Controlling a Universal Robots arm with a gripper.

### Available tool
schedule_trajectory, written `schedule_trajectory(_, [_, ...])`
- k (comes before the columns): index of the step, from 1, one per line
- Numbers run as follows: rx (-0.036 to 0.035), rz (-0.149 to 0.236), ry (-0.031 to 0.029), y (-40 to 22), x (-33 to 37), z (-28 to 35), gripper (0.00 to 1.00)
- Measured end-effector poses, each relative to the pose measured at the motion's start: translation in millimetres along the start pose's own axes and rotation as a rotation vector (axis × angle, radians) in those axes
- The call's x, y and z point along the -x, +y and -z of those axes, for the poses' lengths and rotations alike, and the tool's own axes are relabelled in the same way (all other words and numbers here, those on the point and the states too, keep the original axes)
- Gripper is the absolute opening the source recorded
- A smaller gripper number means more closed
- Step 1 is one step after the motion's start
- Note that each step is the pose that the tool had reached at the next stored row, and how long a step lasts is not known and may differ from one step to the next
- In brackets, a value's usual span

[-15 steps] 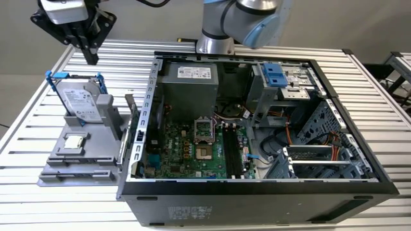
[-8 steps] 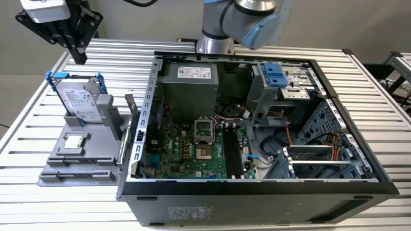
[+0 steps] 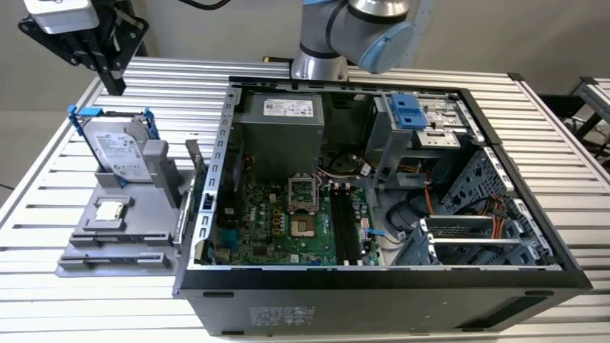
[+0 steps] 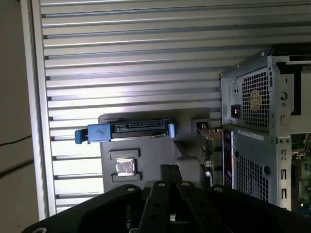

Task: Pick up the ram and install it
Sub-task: 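Reach for the ram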

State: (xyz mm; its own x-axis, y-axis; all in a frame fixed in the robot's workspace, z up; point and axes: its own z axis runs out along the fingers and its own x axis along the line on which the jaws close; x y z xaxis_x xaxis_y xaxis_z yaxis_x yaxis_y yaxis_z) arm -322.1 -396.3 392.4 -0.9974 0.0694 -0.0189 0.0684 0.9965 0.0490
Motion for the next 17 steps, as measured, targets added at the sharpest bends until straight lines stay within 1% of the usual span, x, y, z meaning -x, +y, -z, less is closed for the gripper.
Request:
schedule_trajectory(4, [0.0001,0.000,0.0001,-0.2,-0.1,0.0,0.00])
schedule_trajectory(5, [-0.0001,0.000,0.0001,-1.8,-0.1,0.0,0.00])
schedule_trajectory(8, [0.0000,0.000,0.0002,-14.2,0.9,-0.6,0.00])
schedule_trajectory(17, [0.0000,0.000,0.0004,-55.2,4.3,-1.8,0.00])
